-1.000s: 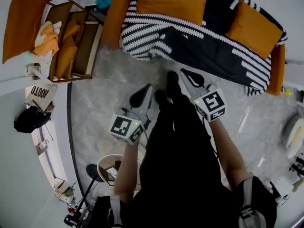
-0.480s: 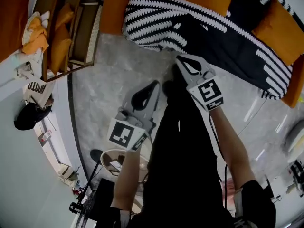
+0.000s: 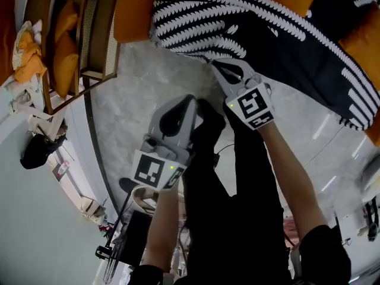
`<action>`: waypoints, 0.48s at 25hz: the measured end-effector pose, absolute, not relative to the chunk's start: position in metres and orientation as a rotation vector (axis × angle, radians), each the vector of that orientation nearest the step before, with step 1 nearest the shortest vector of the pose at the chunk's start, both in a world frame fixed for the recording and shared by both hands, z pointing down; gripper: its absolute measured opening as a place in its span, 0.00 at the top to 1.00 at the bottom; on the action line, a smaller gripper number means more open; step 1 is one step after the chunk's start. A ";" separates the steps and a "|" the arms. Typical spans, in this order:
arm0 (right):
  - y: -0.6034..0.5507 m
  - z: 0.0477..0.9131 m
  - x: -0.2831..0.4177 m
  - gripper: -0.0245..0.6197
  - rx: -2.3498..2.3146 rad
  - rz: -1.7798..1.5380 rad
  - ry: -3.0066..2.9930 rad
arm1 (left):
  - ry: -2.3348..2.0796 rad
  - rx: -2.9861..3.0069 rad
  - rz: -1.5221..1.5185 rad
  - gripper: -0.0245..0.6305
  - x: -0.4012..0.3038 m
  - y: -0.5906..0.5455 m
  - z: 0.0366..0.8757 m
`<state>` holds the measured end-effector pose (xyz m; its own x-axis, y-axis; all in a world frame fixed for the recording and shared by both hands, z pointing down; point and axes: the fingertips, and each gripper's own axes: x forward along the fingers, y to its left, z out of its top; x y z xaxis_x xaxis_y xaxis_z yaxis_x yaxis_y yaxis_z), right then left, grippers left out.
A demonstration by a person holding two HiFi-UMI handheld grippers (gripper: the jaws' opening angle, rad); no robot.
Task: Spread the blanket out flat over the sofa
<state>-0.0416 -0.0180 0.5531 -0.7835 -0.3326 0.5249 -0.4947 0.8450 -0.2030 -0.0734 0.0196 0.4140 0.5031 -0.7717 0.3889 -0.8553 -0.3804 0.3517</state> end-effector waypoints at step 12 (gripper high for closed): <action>-0.016 0.648 -0.099 0.79 0.627 0.401 -2.387 | -1.211 2.278 0.266 0.95 -0.118 0.014 0.483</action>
